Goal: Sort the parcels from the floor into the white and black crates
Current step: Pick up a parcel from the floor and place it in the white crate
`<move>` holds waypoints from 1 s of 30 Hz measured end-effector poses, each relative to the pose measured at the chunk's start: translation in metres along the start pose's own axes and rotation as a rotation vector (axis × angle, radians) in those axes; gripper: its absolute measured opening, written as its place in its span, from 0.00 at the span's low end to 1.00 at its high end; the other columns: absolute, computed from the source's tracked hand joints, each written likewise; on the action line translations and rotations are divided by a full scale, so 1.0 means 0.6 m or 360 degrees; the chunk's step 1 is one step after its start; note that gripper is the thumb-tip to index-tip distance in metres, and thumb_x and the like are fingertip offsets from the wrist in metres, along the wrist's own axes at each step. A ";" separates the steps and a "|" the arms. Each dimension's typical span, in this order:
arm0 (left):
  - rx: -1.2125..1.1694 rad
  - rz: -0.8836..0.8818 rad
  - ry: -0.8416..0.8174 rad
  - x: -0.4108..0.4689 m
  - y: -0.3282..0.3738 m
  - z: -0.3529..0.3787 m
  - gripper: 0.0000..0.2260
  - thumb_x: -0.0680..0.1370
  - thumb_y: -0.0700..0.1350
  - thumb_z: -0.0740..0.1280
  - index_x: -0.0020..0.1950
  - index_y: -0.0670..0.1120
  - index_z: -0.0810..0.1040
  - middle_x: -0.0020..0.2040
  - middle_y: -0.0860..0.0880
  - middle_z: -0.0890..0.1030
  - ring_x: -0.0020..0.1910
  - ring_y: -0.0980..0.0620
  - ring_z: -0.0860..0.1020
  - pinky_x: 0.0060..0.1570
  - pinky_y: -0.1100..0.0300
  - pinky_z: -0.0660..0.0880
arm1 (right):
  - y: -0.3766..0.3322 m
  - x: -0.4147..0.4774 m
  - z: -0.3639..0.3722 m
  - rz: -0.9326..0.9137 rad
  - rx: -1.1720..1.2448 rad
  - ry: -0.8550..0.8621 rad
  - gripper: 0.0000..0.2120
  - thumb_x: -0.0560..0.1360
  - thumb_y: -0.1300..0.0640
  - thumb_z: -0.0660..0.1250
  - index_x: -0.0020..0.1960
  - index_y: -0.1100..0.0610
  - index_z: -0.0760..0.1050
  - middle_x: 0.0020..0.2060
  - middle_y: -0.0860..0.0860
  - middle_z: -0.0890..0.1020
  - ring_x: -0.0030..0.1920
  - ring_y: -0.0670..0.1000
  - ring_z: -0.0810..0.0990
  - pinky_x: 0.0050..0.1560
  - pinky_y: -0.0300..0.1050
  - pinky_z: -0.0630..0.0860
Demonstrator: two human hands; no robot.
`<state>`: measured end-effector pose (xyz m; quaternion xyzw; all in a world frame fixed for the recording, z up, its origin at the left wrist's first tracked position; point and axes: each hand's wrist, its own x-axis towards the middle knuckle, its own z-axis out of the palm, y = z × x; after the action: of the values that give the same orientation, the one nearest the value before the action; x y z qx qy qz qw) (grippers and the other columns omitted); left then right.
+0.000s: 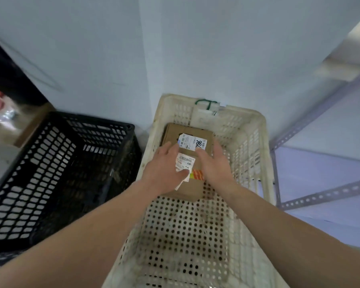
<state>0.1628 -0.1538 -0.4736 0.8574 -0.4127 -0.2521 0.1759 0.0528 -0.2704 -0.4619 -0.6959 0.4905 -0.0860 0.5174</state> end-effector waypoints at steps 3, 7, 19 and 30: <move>-0.0207 -0.0034 0.0126 -0.028 0.015 -0.045 0.37 0.78 0.61 0.68 0.81 0.49 0.56 0.81 0.48 0.58 0.76 0.45 0.66 0.73 0.46 0.66 | -0.041 -0.035 -0.017 -0.0138 0.0023 -0.0024 0.36 0.80 0.39 0.63 0.83 0.46 0.53 0.80 0.47 0.65 0.79 0.53 0.63 0.76 0.51 0.62; -0.0411 -0.0156 0.0305 -0.092 0.041 -0.099 0.37 0.79 0.62 0.66 0.81 0.48 0.57 0.80 0.47 0.60 0.77 0.46 0.64 0.73 0.50 0.65 | -0.078 -0.086 -0.033 -0.0394 0.0060 -0.0096 0.33 0.83 0.44 0.63 0.83 0.47 0.55 0.77 0.49 0.69 0.70 0.47 0.72 0.65 0.35 0.68; -0.0446 -0.0505 0.0937 -0.370 0.051 -0.181 0.34 0.79 0.62 0.65 0.81 0.49 0.60 0.80 0.49 0.61 0.77 0.49 0.63 0.72 0.55 0.62 | -0.175 -0.268 0.002 -0.0931 0.0194 -0.0647 0.40 0.75 0.32 0.62 0.82 0.45 0.57 0.81 0.46 0.61 0.80 0.45 0.59 0.81 0.55 0.58; -0.0510 -0.0957 0.1416 -0.732 -0.050 -0.183 0.33 0.79 0.57 0.68 0.79 0.42 0.64 0.77 0.45 0.66 0.76 0.49 0.65 0.75 0.57 0.60 | -0.203 -0.543 0.162 -0.1334 -0.0018 -0.1171 0.43 0.72 0.29 0.61 0.82 0.47 0.58 0.80 0.47 0.64 0.79 0.46 0.62 0.79 0.57 0.61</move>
<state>0.0109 0.2244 -0.2734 0.9236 0.0074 0.0353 0.3817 0.0217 0.0409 -0.2811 -0.8184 -0.0407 -0.0331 0.5722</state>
